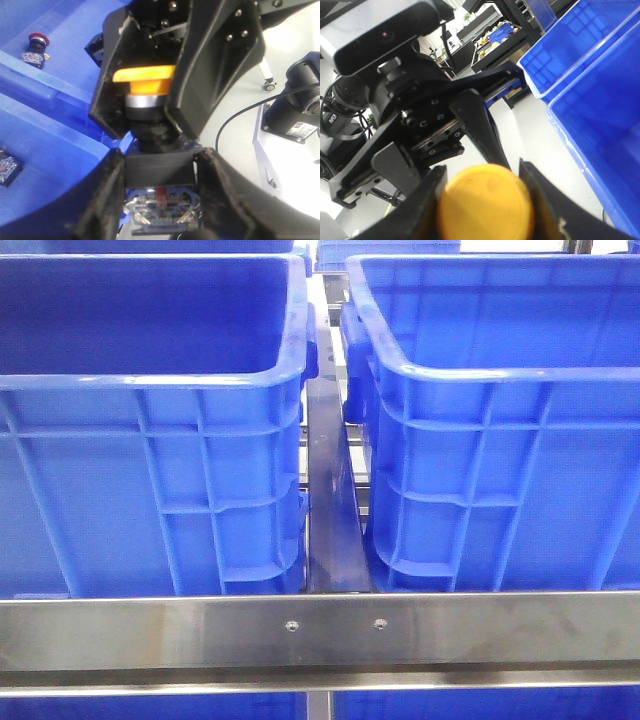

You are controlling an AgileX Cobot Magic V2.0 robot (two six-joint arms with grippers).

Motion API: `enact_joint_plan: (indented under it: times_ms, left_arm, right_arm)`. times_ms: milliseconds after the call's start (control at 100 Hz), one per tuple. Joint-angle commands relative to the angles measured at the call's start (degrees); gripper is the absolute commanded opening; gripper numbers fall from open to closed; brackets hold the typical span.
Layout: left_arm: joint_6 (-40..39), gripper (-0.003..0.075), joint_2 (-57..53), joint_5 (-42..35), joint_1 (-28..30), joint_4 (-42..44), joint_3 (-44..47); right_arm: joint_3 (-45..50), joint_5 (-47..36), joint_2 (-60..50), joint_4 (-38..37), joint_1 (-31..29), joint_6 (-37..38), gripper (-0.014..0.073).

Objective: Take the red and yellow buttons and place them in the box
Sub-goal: 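Grasp the yellow button cap with the right gripper, then lower the yellow button into the empty crate with the right gripper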

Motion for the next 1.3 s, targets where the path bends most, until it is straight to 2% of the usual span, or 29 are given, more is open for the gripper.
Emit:
enact_joint_plan:
  times_ms: [0, 70, 140, 210, 260, 310, 620, 900, 1070, 1290]
  left_arm:
    - [-0.1, 0.015, -0.9, -2.0, -0.6, -3.3, -1.5]
    - [-0.1, 0.0209, -0.9, -2.0, -0.6, -3.3, -1.5]
    - [-0.1, 0.0326, -0.9, -2.0, -0.6, -3.2, -1.5]
    - [-0.1, 0.0477, -0.9, -2.3, -0.6, -2.9, -1.5]
    - [-0.1, 0.0547, -0.9, -2.6, -0.6, -2.5, -1.5]
    - [-0.1, 0.0583, -0.9, -2.7, -0.6, -1.9, -1.5]
    - [-4.5, 0.059, -3.0, -4.6, 1.5, 1.1, -1.5]
    - [-16.3, 0.059, -11.1, -14.2, 9.2, 13.0, 0.4]
    - [-23.9, 0.0589, -17.9, -23.2, 15.1, 18.1, 6.4]
    - [-24.5, 0.0589, -25.0, -30.7, 18.4, 19.0, 16.0]
  right_arm:
    - [-2.0, 3.3, -1.7, 5.1, 0.1, -0.3, 0.0119]
    - [-2.0, 3.2, -1.7, 5.1, 0.1, -0.3, 0.0119]
    - [-2.0, 2.9, -1.7, 5.1, 0.0, -0.3, 0.0119]
    - [-2.0, 2.6, -1.7, 5.1, 0.0, -0.3, 0.0119]
    - [-2.0, 2.3, -1.7, 5.1, 0.0, -0.3, 0.0119]
    - [-2.0, 2.0, -1.7, 5.1, -0.1, -0.3, 0.0119]
    - [-1.9, 3.0, -1.8, 5.1, -6.2, -0.3, 0.0119]
    - [-1.9, 5.4, -1.8, 5.1, -12.8, -0.3, 0.0119]
    - [-1.9, 5.8, -1.8, 5.0, -16.3, -0.3, 0.0119]
    - [-1.9, 6.1, -1.8, 3.2, -20.6, -0.1, 0.0119]
